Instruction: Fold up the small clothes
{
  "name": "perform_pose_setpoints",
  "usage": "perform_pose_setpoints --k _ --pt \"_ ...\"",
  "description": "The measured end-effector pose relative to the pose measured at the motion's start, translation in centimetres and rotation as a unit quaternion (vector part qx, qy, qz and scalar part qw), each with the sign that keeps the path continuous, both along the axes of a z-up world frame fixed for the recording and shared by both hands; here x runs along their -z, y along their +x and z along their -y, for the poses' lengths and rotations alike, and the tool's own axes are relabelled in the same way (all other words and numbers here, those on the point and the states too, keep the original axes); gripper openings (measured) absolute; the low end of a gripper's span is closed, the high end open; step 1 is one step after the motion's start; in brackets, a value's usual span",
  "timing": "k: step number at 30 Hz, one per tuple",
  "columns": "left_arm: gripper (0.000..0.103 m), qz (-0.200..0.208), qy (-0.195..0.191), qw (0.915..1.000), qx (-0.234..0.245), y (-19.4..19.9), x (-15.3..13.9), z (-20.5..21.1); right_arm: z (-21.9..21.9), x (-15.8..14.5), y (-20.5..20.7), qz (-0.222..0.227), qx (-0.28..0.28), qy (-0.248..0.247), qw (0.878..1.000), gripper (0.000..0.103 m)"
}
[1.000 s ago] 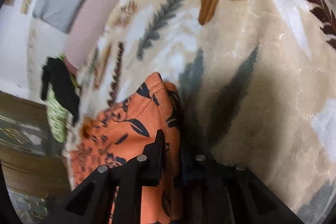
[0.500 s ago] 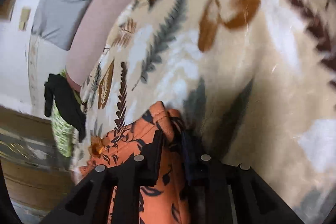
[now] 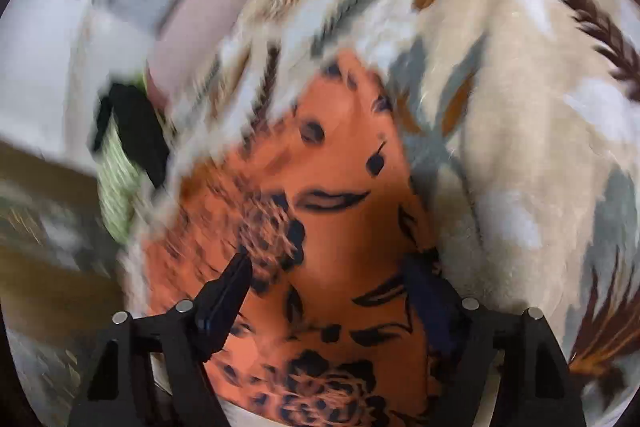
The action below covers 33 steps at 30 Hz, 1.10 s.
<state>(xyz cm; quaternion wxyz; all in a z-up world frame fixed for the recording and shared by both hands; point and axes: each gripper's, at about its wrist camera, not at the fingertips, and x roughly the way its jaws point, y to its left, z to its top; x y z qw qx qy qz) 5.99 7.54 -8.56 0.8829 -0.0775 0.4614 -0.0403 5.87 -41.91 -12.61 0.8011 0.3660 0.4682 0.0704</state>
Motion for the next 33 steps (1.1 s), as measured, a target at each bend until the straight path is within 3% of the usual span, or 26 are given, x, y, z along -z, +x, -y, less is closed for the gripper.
perform_pose_setpoints --k 3,5,9,11,12,13,14,15,17,18,21,22,25,26,30,33 --pt "0.079 0.03 -0.019 0.9991 -0.025 -1.5 -1.6 -1.8 -1.6 -4.1 -2.1 0.055 -0.027 -0.02 0.998 0.08" --pt "0.079 0.041 -0.038 0.9972 -0.049 -2.8 -1.7 -3.2 -3.1 -5.1 -4.0 0.068 -0.052 -0.013 0.996 0.08" --pt "0.079 0.005 -0.094 0.9925 -0.077 -3.4 0.3 -5.3 -5.4 -3.1 -6.1 0.039 -0.077 -0.029 0.996 0.08" --pt "0.075 -0.017 -0.117 0.9908 -0.067 -3.0 1.5 -5.4 -5.8 -1.8 -6.3 0.019 -0.079 -0.038 0.996 0.08" --pt "0.064 -0.029 -0.124 0.9901 -0.059 -2.8 2.0 -5.4 -5.8 -1.0 -6.3 0.01 -0.082 -0.034 0.996 0.08" --pt "0.013 -0.061 -0.123 0.9887 -0.059 -2.3 3.1 -5.3 -5.6 -0.4 -6.3 -0.001 -0.079 -0.037 0.996 0.08" --pt "0.014 -0.076 -0.13 0.9863 -0.067 -2.3 3.6 -5.4 -5.5 0.1 -6.1 -0.008 -0.075 -0.037 0.996 0.08" --pt "0.014 -0.06 -0.137 0.9862 -0.071 -2.8 3.2 -5.5 -5.3 0.3 -6.3 -0.011 -0.071 -0.029 0.997 0.08" --pt "0.014 -0.013 -0.076 0.9959 -0.047 -3.6 1.2 -4.2 -4.9 0.1 -6.5 -0.009 -0.068 -0.025 0.997 0.08" --pt "0.014 -0.01 -0.051 0.9979 -0.039 -3.6 1.2 -3.6 -5.0 0.2 -6.0 -0.008 -0.068 -0.029 0.997 0.08" --pt "0.022 -0.063 -0.052 0.9953 -0.051 -2.6 3.5 -3.8 -4.8 1.0 -5.6 -0.017 -0.073 -0.028 0.997 0.08" --pt "0.028 -0.053 -0.051 0.9957 -0.055 -2.8 2.8 -3.8 -5.0 0.9 -5.7 -0.014 -0.068 -0.024 0.997 0.08" --pt "0.069 -0.004 -0.001 0.9982 -0.059 -3.7 0.0 -2.6 -4.9 -0.2 -6.5 -0.001 -0.055 -0.02 0.998 0.08" --pt "0.074 0.022 0.018 0.998 -0.056 -4.1 -1.3 -1.9 -4.9 -0.7 -7.1 0.006 -0.052 -0.015 0.998 0.08" --pt "0.077 0.057 0.037 0.9976 -0.015 -3.5 -3.4 1.0 -4.8 -0.8 -10.0 0.012 -0.034 0.037 0.999 0.082" --pt "0.077 0.055 0.036 0.9976 0.019 -1.5 -3.3 3.9 -5.6 2.1 -11.8 -0.027 -0.016 0.099 0.995 0.083"
